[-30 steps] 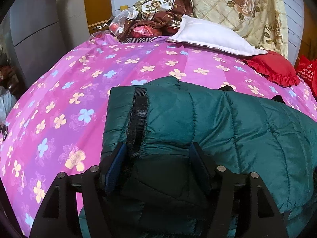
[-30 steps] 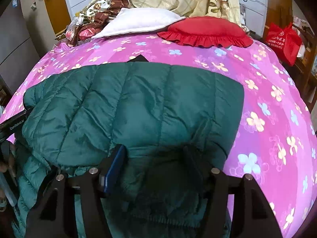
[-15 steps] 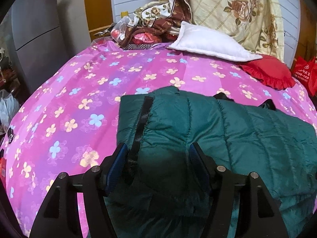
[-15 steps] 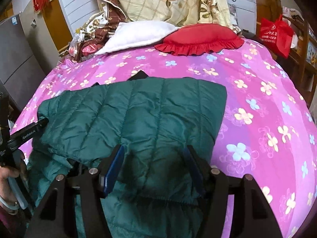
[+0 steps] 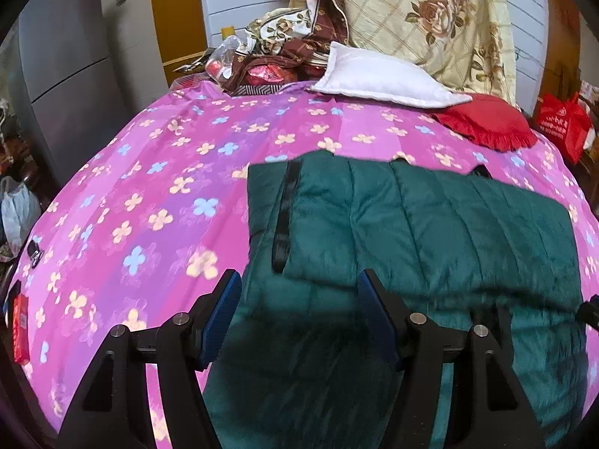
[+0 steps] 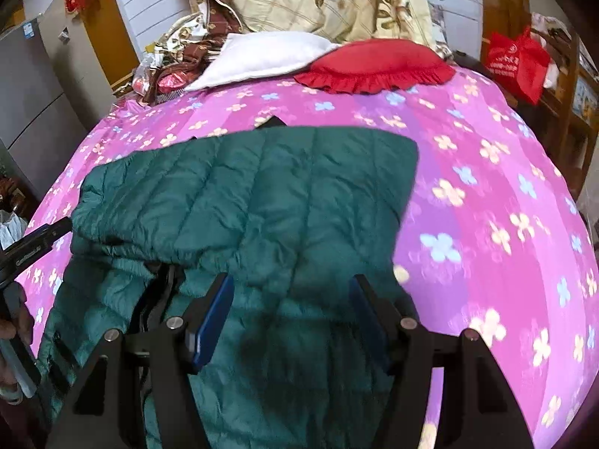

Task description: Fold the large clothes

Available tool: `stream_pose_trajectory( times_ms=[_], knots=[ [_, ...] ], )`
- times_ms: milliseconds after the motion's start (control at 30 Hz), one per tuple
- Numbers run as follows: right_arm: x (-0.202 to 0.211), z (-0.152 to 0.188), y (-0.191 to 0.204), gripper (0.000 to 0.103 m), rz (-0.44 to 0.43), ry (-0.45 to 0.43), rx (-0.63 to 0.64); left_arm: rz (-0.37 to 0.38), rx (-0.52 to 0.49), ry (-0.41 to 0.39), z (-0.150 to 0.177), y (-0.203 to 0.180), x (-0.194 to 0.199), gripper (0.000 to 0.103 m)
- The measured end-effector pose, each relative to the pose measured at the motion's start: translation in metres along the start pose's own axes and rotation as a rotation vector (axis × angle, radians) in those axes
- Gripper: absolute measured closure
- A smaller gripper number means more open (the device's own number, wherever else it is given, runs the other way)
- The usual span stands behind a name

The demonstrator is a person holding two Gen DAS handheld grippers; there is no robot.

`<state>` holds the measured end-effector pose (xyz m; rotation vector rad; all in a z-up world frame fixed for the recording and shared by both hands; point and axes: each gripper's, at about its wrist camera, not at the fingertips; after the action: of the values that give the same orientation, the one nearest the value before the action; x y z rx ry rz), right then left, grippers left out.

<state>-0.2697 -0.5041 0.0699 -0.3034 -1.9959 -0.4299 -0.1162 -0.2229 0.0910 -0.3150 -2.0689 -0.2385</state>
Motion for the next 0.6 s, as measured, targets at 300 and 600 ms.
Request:
stream_pose_trajectory(
  times_ms=[300,600],
  knots=[
    [0.015,0.037,-0.012,0.036,-0.002,0.037,-0.026,0.0,-0.017,0.034,0.036,0.011,0.015,0.055],
    [0.027,0.074,-0.023,0.036,-0.03,0.078,-0.061,-0.008,-0.045,0.069,0.075,0.022,0.028,0.055]
  ],
)
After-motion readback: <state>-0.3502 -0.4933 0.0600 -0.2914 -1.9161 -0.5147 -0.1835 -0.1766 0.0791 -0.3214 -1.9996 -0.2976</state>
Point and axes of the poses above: each gripper's, at about its wrist camera, not at the fingertips, and x roughly against the way its jaws point, y to its left, z to its underside, and after that the axes turned 13 degrees about y, right-handed
